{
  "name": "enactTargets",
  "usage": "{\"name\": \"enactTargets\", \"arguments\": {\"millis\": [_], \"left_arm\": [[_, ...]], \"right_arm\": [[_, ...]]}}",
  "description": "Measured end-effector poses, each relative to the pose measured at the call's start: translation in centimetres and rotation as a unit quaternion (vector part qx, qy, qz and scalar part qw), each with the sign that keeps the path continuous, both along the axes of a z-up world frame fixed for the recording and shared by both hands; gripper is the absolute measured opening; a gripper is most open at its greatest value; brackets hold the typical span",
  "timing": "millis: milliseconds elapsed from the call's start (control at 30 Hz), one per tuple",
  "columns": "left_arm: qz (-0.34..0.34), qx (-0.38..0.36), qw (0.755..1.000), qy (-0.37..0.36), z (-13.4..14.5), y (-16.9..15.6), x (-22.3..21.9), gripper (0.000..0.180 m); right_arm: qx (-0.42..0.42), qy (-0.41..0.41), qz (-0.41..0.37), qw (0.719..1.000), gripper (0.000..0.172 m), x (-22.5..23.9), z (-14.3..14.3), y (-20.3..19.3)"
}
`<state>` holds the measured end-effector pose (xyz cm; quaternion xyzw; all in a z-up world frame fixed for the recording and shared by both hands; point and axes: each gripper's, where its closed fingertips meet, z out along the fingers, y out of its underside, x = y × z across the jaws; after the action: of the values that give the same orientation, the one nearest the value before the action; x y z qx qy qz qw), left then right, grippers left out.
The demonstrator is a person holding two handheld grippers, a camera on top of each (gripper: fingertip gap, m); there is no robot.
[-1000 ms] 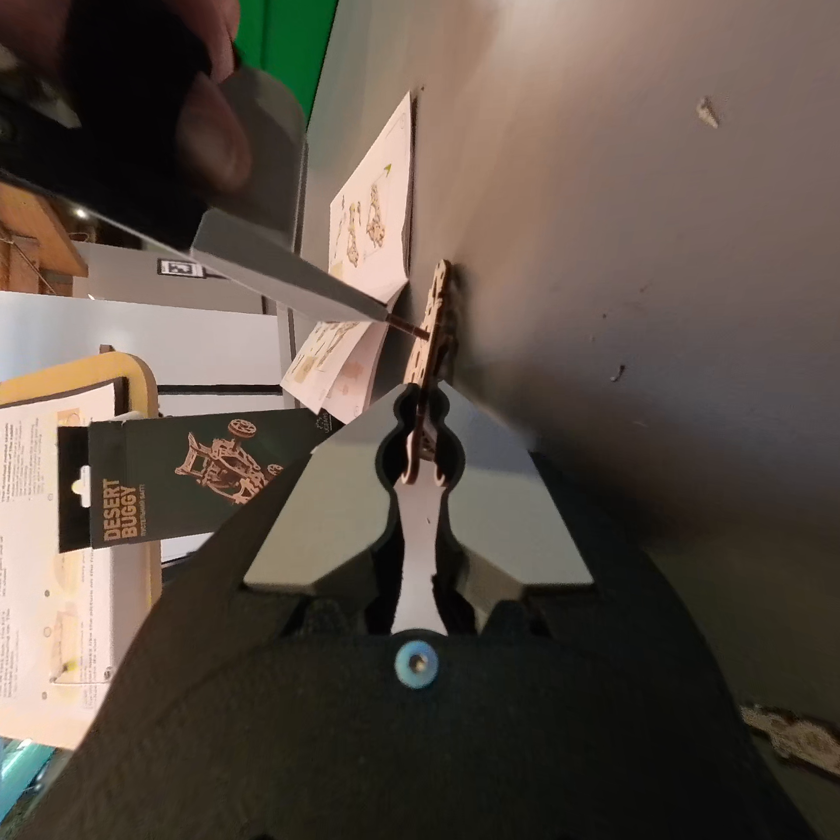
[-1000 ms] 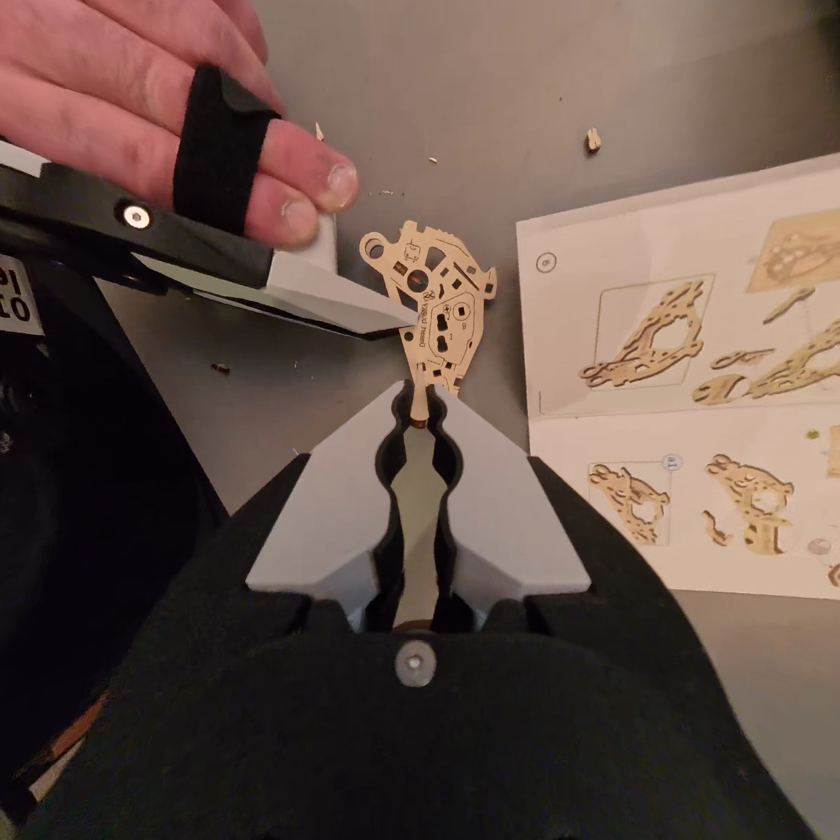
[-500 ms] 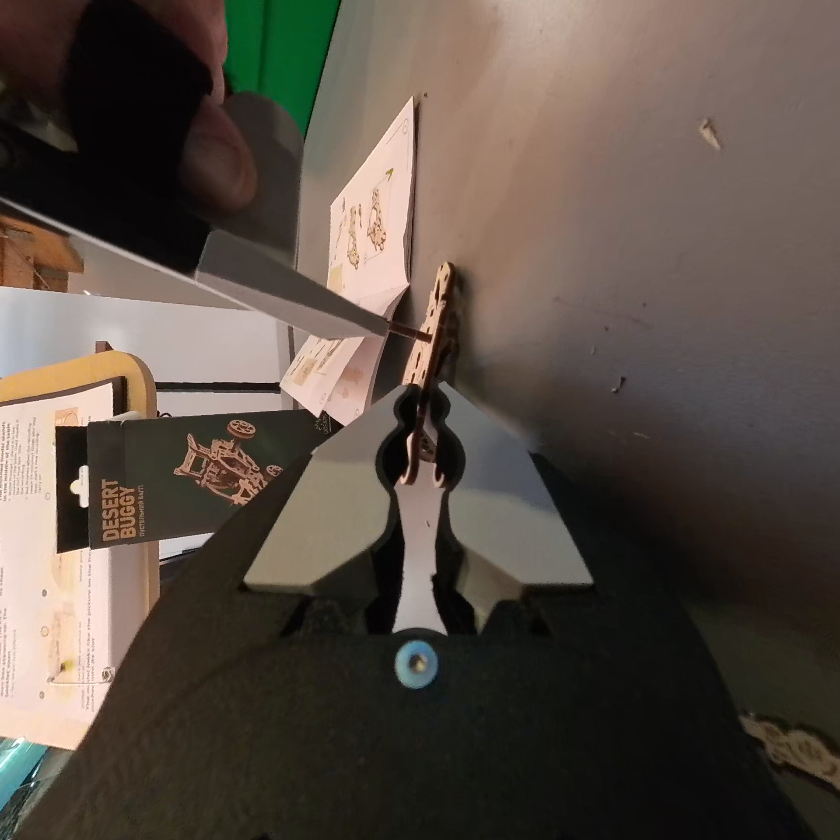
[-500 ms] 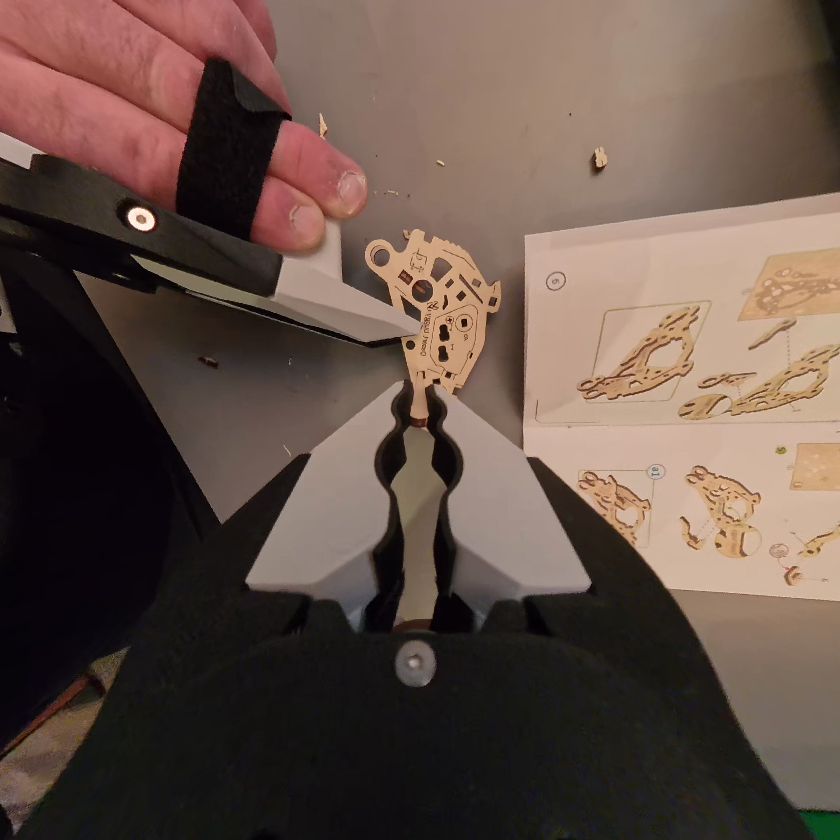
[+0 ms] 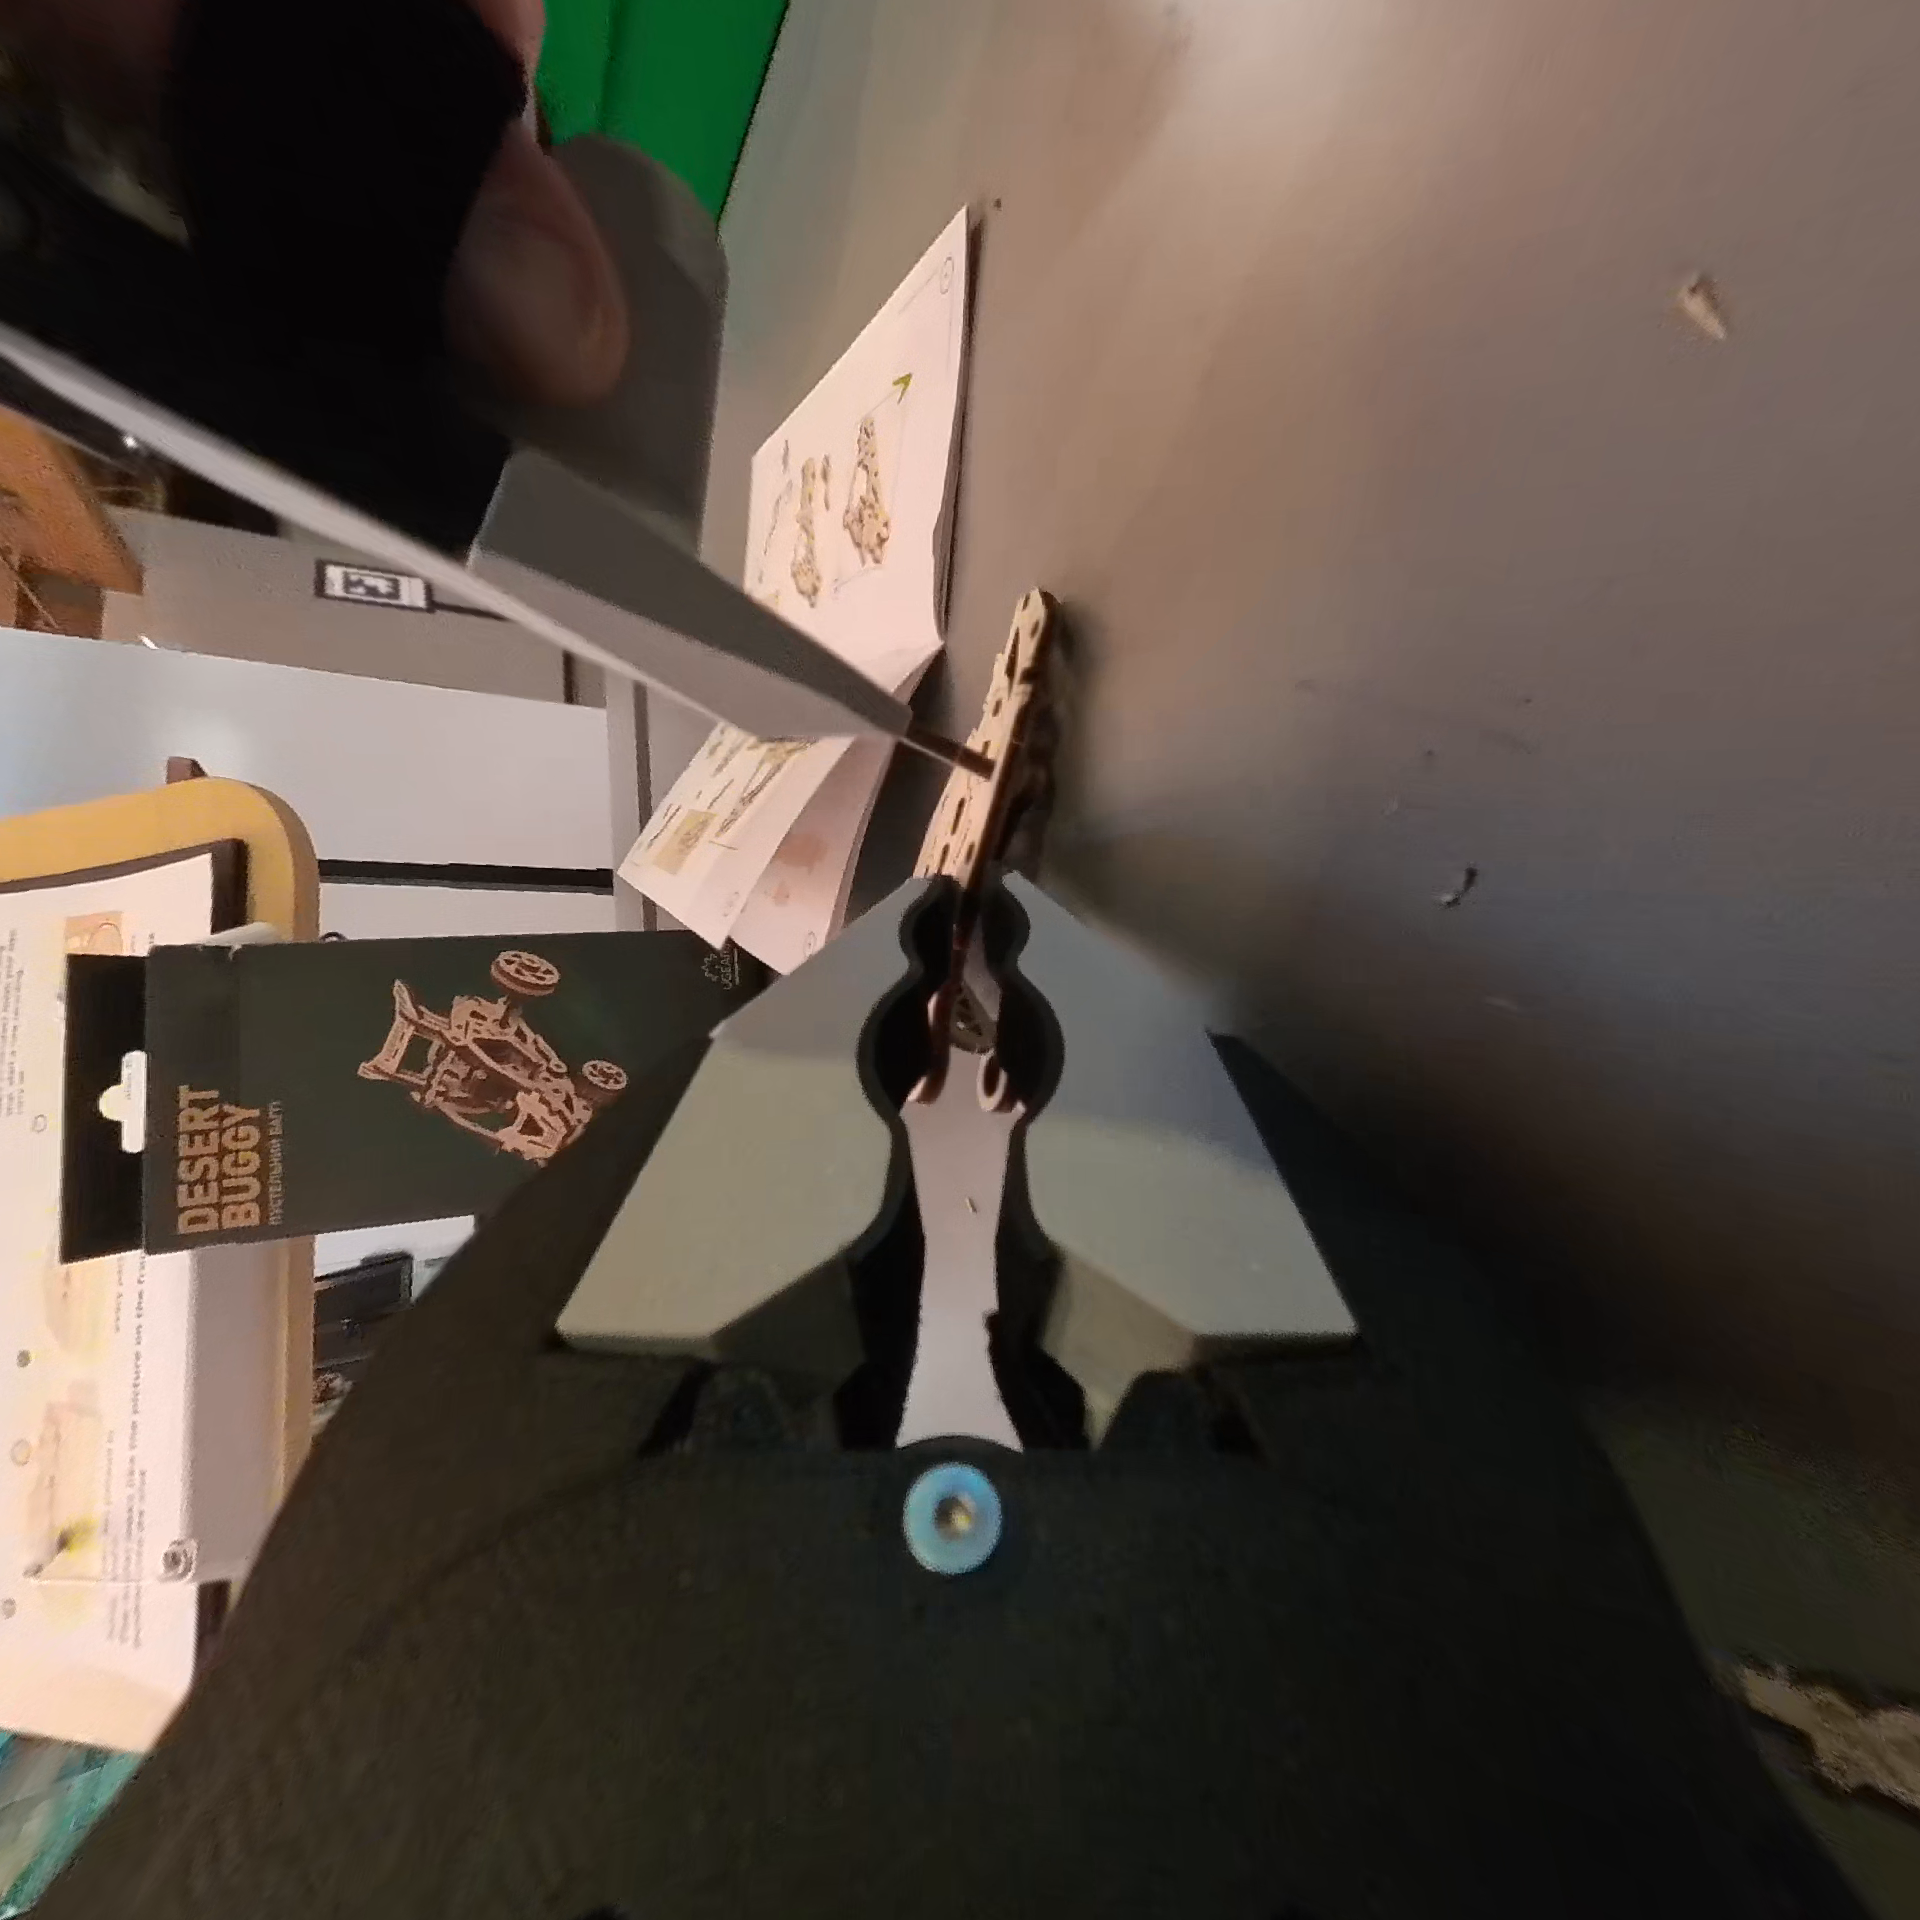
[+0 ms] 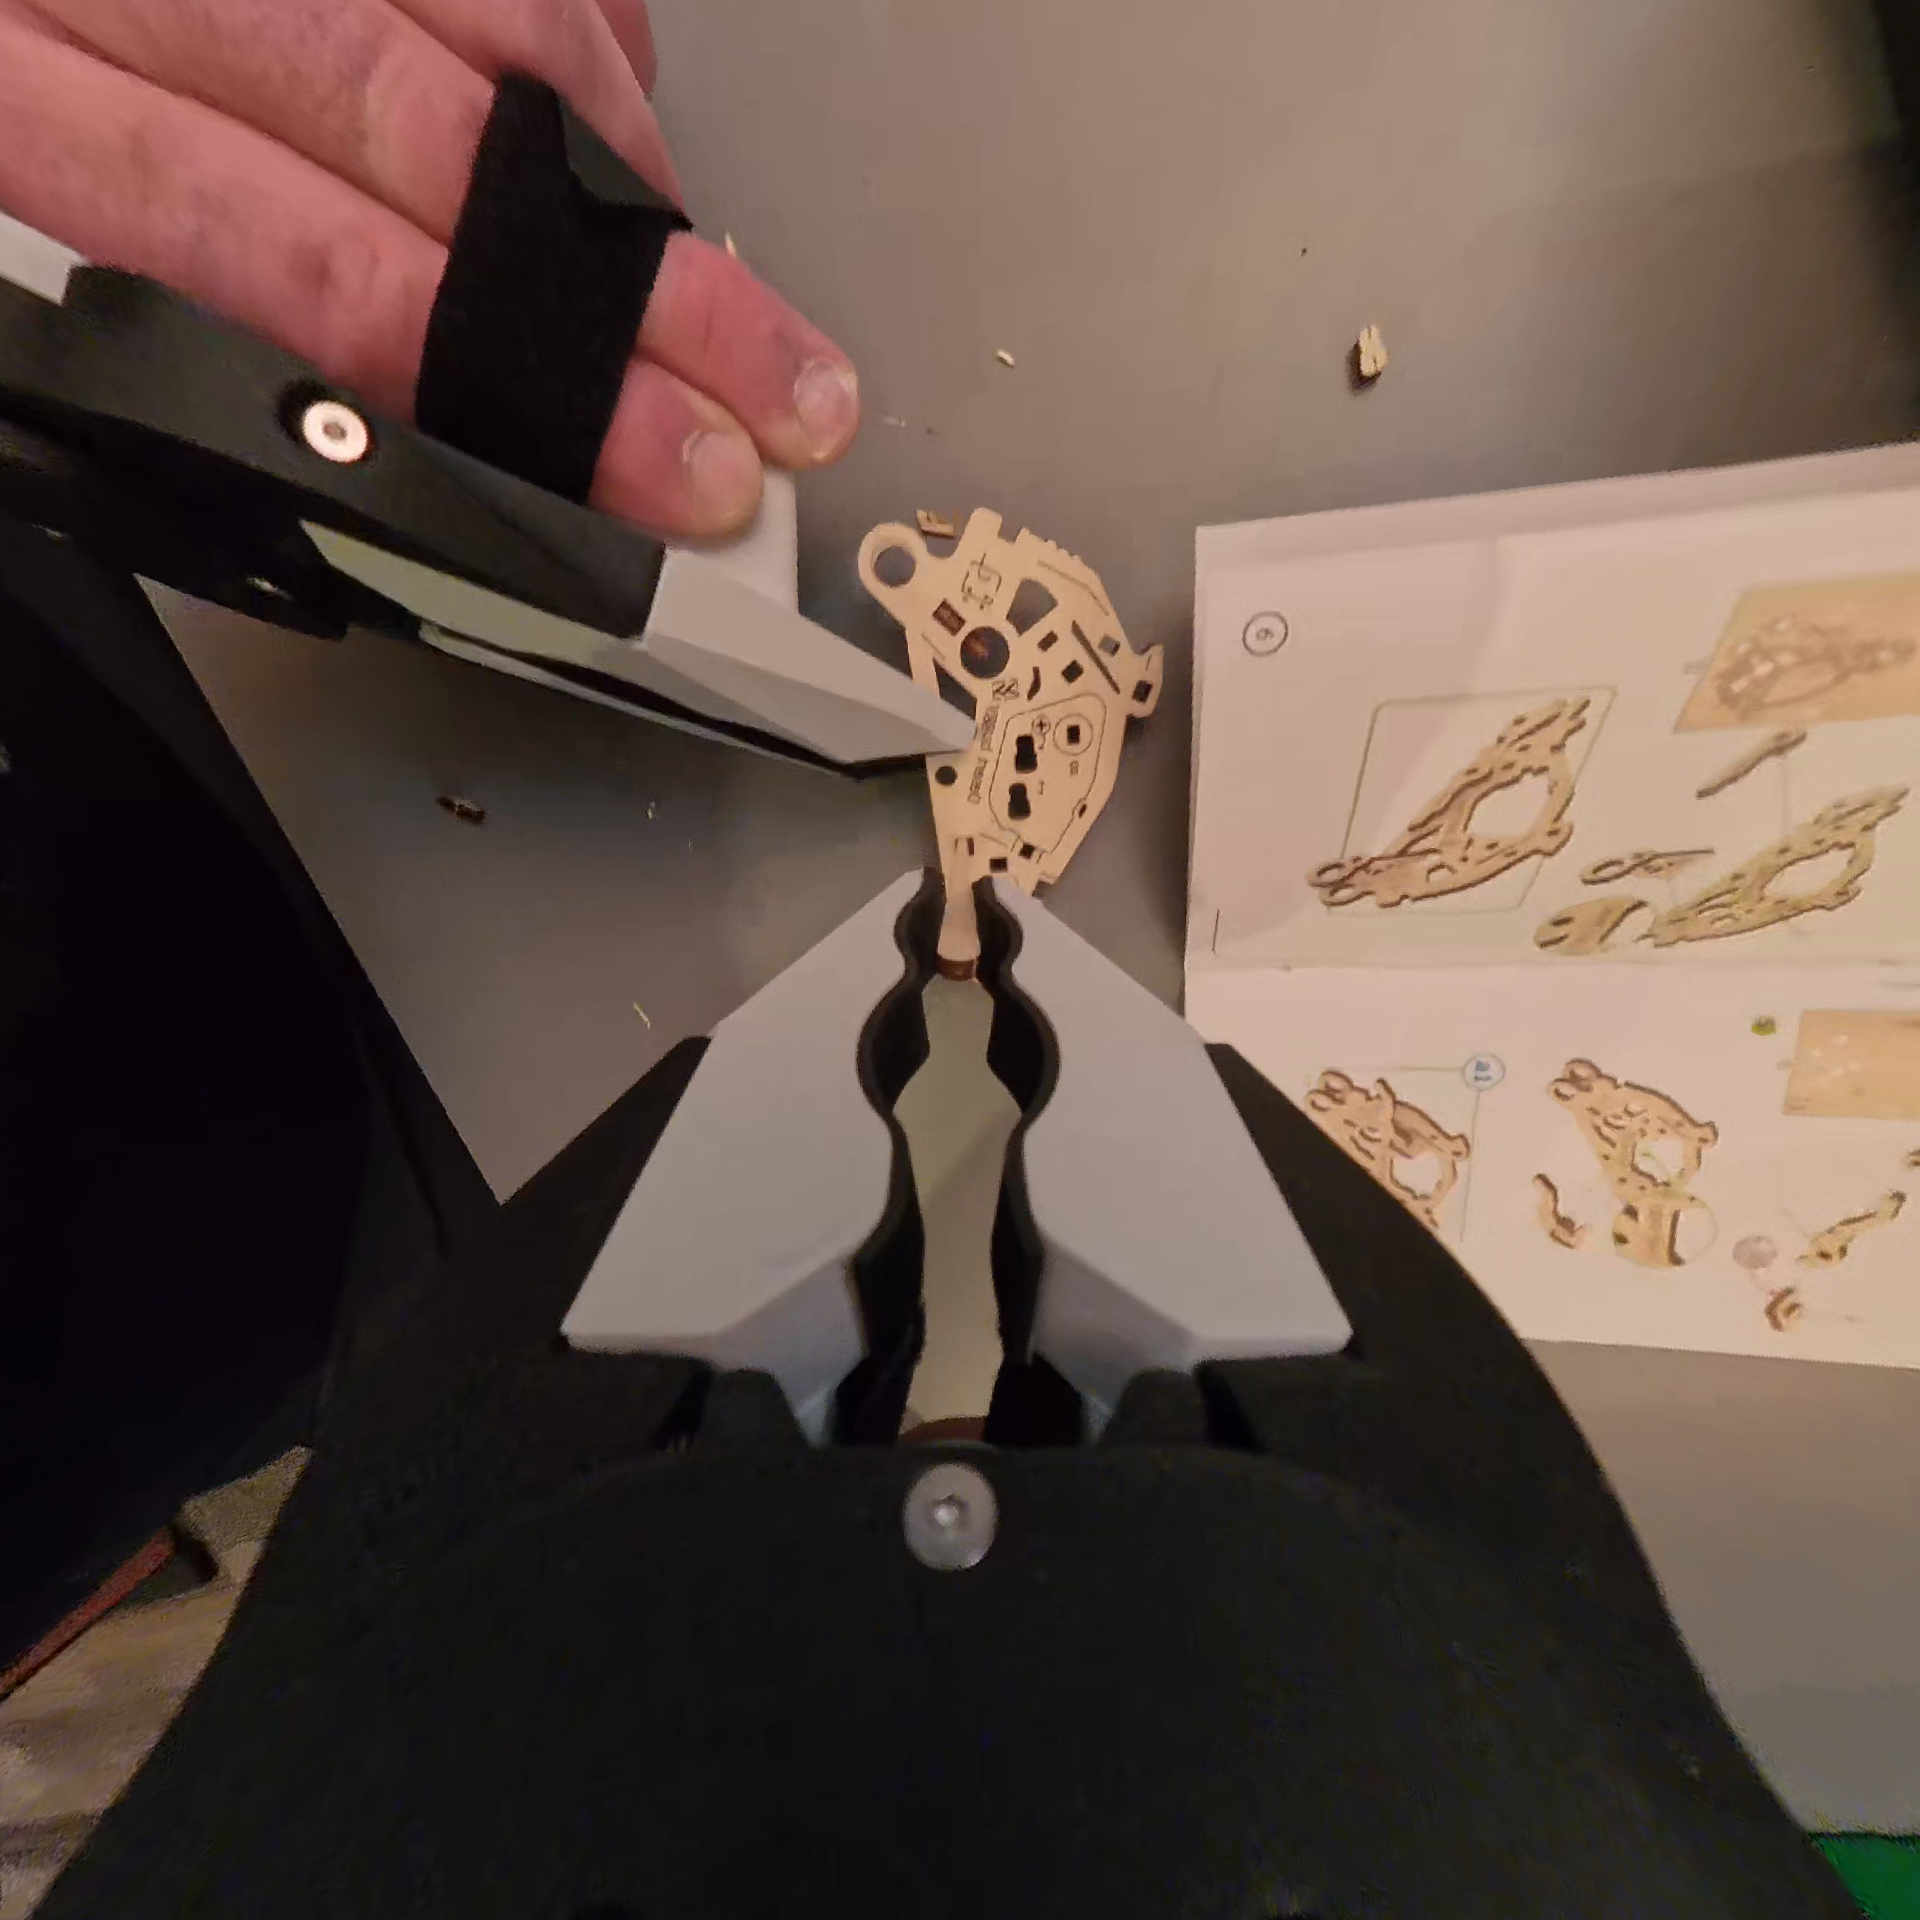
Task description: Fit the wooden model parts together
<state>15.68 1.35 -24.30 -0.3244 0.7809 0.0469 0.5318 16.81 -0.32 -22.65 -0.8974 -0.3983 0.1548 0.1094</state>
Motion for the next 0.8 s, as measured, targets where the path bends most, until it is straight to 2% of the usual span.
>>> {"name": "enactTargets", "arguments": {"millis": [33,133,200,233,333,433,567,667,800], "left_arm": [[-0.001,0.001,1.0,0.0,0.0,0.0,0.0,0.003],[0.015,0.009,1.0,-0.005,0.3,0.7,-0.2,0.003],[0.008,-0.018,0.998,-0.052,2.3,0.6,0.3,0.001],[0.014,-0.031,0.998,-0.061,2.8,0.3,0.8,0.002],[0.008,-0.031,0.996,-0.079,3.8,0.4,0.9,0.001],[0.021,-0.052,0.996,-0.074,3.4,1.3,0.4,0.001],[0.023,-0.053,0.996,-0.072,3.4,1.5,0.0,0.001],[0.03,-0.116,0.99,-0.078,3.1,1.3,-0.2,0.001],[0.046,-0.212,0.969,-0.116,4.9,1.3,-0.2,0.001]], "right_arm": [[0.0,-0.003,0.0,1.0,0.003,0.1,-0.1,-0.2],[-0.013,-0.015,-0.003,1.0,0.003,1.0,-1.0,-0.9],[-0.029,-0.029,0.009,0.999,0.003,0.8,-2.6,-2.1],[-0.038,-0.004,0.015,0.999,0.0,-0.5,-2.9,-2.6],[-0.034,0.008,0.021,0.999,0.0,-0.9,-1.6,-2.8],[-0.036,0.015,0.002,0.999,0.0,0.4,-1.1,-3.3],[-0.012,0.018,-0.015,1.0,0.0,0.9,-1.6,-3.6],[0.015,0.039,-0.032,0.999,0.013,0.3,-1.2,-3.4],[0.047,0.076,-0.063,0.994,0.031,0.0,-0.7,-2.8]]}}
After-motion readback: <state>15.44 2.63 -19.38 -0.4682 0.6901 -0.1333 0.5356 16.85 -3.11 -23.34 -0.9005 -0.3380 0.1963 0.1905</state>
